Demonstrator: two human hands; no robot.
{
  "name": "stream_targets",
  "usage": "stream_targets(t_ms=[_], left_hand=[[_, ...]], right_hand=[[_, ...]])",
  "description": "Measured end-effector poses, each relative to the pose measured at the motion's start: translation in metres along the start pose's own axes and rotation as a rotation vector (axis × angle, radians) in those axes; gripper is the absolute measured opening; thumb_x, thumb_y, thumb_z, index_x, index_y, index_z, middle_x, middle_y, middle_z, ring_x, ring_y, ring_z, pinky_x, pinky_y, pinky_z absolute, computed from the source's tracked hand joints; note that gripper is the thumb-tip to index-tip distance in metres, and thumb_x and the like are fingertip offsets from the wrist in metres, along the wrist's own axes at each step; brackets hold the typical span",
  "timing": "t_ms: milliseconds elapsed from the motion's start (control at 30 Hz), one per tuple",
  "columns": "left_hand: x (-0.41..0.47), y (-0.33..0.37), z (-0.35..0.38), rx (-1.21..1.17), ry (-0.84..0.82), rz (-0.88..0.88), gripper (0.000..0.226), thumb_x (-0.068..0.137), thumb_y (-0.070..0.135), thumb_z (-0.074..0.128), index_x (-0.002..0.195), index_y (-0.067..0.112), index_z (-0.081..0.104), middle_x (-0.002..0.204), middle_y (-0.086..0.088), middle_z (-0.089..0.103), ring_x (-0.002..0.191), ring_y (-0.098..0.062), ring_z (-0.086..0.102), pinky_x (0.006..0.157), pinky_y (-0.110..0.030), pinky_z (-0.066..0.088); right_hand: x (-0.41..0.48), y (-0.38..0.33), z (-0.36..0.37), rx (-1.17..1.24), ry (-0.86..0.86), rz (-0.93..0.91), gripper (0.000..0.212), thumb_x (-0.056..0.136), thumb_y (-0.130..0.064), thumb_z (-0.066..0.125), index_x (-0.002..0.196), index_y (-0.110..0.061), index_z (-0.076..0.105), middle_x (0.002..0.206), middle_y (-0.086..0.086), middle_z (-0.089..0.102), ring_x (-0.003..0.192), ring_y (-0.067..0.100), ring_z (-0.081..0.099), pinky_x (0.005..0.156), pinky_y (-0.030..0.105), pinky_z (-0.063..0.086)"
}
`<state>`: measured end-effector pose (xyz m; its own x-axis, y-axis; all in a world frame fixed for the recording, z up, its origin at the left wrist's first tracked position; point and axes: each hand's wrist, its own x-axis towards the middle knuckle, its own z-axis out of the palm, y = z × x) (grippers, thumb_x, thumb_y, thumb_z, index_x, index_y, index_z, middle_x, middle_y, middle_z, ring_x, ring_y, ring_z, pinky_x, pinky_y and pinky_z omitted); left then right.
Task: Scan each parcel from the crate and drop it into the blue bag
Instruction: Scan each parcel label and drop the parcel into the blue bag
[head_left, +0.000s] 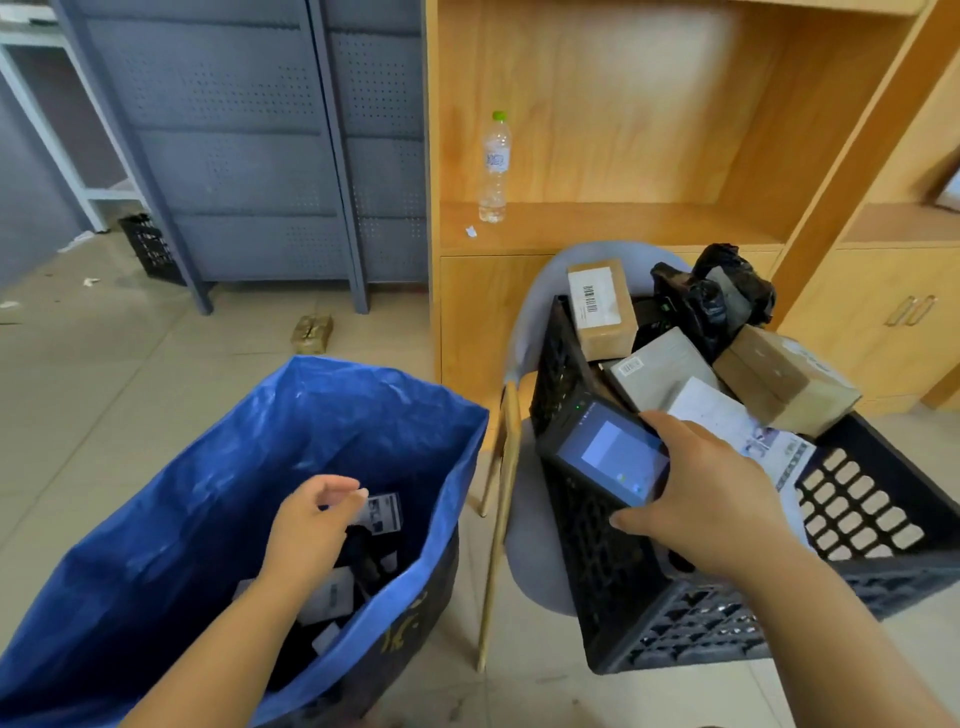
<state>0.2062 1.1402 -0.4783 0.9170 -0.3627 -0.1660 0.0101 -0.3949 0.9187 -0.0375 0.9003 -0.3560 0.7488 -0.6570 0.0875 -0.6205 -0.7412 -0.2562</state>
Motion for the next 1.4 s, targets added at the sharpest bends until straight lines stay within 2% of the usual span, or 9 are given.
stream_targets(t_ms=[167, 267, 433, 567, 700, 867, 1033, 1267, 1400], left_hand=[[0.024, 0.055, 0.042, 0.066, -0.185, 0.109, 0.005, 0.087, 0.025, 0.067, 0.083, 0.028, 0.069, 0.081, 0.007, 0.071, 0.078, -0.011, 0.069, 0.073, -0.034, 0.055], [0.04, 0.094, 0.077, 0.133, -0.309, 0.189, 0.007, 0.088, 0.026, 0.066, 0.082, 0.03, 0.068, 0.081, 0.014, 0.071, 0.075, -0.005, 0.068, 0.074, -0.03, 0.054], [0.065, 0.148, 0.144, 0.238, -0.427, 0.294, 0.003, 0.088, 0.031, 0.064, 0.091, 0.03, 0.064, 0.089, 0.005, 0.067, 0.084, -0.011, 0.064, 0.079, -0.035, 0.054], [0.086, 0.177, 0.208, 0.301, -0.394, 0.315, 0.036, 0.088, 0.041, 0.064, 0.118, 0.025, 0.053, 0.104, 0.009, 0.06, 0.088, -0.006, 0.058, 0.071, -0.025, 0.046], [0.106, 0.199, 0.27, 0.377, -0.228, 0.289, 0.084, 0.076, 0.06, 0.067, 0.14, 0.015, 0.036, 0.138, -0.006, 0.046, 0.122, -0.027, 0.047, 0.094, -0.04, 0.044], [0.114, 0.217, 0.323, 0.595, -0.088, 0.138, 0.119, 0.059, 0.083, 0.059, 0.144, 0.009, 0.019, 0.144, -0.014, 0.031, 0.13, -0.036, 0.032, 0.101, -0.05, 0.034], [0.115, 0.224, 0.337, 0.509, -0.035, 0.189, 0.111, 0.067, 0.066, 0.067, 0.147, 0.013, 0.01, 0.144, -0.011, 0.034, 0.127, -0.038, 0.035, 0.099, -0.055, 0.039], [0.069, 0.226, 0.308, 0.34, -0.034, 0.549, 0.107, 0.064, 0.037, 0.083, 0.148, 0.021, 0.018, 0.144, -0.003, 0.037, 0.129, -0.032, 0.033, 0.095, -0.043, 0.041], [0.028, 0.218, 0.287, 0.242, -0.062, 0.637, 0.088, 0.06, 0.028, 0.083, 0.129, 0.026, 0.029, 0.12, 0.005, 0.044, 0.121, -0.024, 0.036, 0.087, -0.041, 0.045]], right_hand=[[0.018, 0.026, -0.012, -0.029, 0.052, 0.1, 0.095, 0.051, -0.057, 0.075, 0.132, -0.029, 0.034, 0.113, -0.003, 0.055, 0.094, 0.022, 0.053, 0.066, 0.033, 0.041], [0.028, 0.047, -0.018, -0.033, 0.11, 0.168, 0.095, 0.048, -0.058, 0.074, 0.131, -0.031, 0.035, 0.108, -0.005, 0.056, 0.084, 0.018, 0.05, 0.065, 0.033, 0.043], [0.045, 0.084, -0.025, -0.052, 0.126, 0.298, 0.099, 0.048, -0.06, 0.077, 0.131, -0.032, 0.031, 0.102, -0.008, 0.053, 0.079, 0.012, 0.042, 0.065, 0.032, 0.044], [0.056, 0.11, -0.028, -0.038, 0.151, 0.365, 0.095, 0.049, -0.06, 0.075, 0.129, -0.033, 0.032, 0.1, -0.01, 0.051, 0.082, 0.014, 0.048, 0.072, 0.036, 0.049], [0.07, 0.131, -0.029, -0.007, 0.216, 0.357, 0.09, 0.048, -0.057, 0.075, 0.126, -0.035, 0.035, 0.099, -0.011, 0.052, 0.082, 0.014, 0.049, 0.071, 0.036, 0.048], [0.089, 0.152, -0.033, 0.04, 0.274, 0.318, 0.094, 0.05, -0.056, 0.076, 0.129, -0.037, 0.03, 0.107, -0.01, 0.054, 0.083, 0.008, 0.04, 0.074, 0.036, 0.047], [0.093, 0.17, -0.04, 0.093, 0.258, 0.295, 0.092, 0.053, -0.055, 0.076, 0.131, -0.035, 0.03, 0.11, -0.009, 0.053, 0.089, 0.013, 0.047, 0.08, 0.039, 0.047], [0.073, 0.185, -0.043, 0.188, 0.273, 0.302, 0.093, 0.052, -0.047, 0.08, 0.132, -0.032, 0.035, 0.114, -0.006, 0.054, 0.096, 0.017, 0.052, 0.081, 0.045, 0.049], [0.052, 0.187, -0.047, 0.262, 0.274, 0.308, 0.091, 0.05, -0.044, 0.081, 0.129, -0.033, 0.037, 0.107, -0.008, 0.052, 0.092, 0.018, 0.052, 0.08, 0.047, 0.049]])
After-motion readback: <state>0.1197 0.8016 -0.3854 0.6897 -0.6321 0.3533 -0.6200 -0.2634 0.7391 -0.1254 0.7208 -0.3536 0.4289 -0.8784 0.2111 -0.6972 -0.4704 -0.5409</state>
